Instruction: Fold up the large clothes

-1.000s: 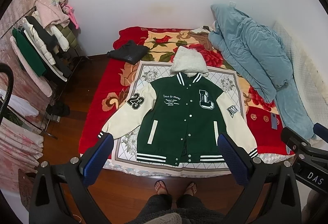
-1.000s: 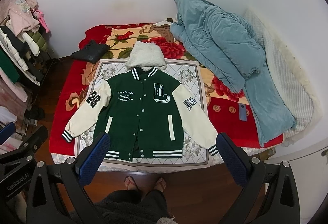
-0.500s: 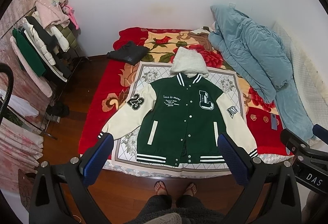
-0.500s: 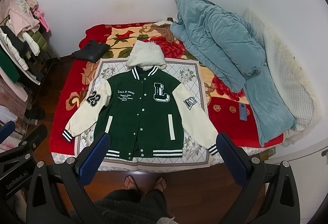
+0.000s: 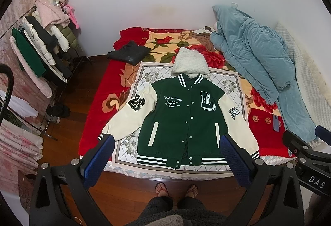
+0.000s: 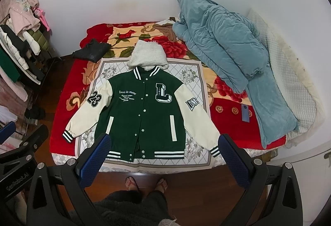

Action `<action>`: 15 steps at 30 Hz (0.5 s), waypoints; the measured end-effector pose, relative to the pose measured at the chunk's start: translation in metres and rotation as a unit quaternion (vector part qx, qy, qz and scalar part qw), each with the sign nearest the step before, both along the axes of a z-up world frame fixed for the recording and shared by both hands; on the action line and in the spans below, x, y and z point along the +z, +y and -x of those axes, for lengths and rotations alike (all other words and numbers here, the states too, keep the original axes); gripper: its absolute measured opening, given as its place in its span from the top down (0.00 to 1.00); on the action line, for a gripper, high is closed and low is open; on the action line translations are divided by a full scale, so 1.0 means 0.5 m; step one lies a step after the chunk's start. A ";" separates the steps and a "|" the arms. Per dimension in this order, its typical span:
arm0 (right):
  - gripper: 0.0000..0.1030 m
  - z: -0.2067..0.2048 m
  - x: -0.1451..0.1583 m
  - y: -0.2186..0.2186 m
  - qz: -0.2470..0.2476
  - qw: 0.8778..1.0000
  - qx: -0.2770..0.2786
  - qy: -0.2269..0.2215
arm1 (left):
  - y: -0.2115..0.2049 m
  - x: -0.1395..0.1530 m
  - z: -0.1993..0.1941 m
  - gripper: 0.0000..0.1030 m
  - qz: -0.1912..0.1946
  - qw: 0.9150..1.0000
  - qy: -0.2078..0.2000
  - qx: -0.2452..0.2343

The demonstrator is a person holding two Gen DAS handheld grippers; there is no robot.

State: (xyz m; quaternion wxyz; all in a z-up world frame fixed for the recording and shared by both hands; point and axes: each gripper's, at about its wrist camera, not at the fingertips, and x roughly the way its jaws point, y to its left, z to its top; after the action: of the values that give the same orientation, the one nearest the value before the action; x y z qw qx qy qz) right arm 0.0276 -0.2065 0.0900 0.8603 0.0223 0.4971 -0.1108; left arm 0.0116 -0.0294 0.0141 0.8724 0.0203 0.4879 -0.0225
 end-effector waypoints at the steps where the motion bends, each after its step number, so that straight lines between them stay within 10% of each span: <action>1: 0.00 -0.002 0.002 0.000 0.000 1.000 -0.001 0.000 | 0.002 -0.001 0.002 0.00 0.000 1.000 0.000 0.000; 9: 0.00 -0.040 -0.054 -0.017 0.005 1.000 -0.018 -0.017 | 0.006 -0.046 -0.074 0.00 -0.028 0.999 -0.039 -0.005; 15: 0.07 -0.107 -0.239 -0.189 -0.082 0.986 -0.143 -0.016 | -0.011 -0.179 -0.190 0.00 -0.051 0.998 -0.042 -0.014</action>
State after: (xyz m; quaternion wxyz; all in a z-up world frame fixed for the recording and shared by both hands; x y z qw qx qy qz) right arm 0.0811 -0.3011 -0.0294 0.8389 0.1654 0.4822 -0.1908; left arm 0.1065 -0.0348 -0.0754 0.8894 0.0726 0.4512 -0.0087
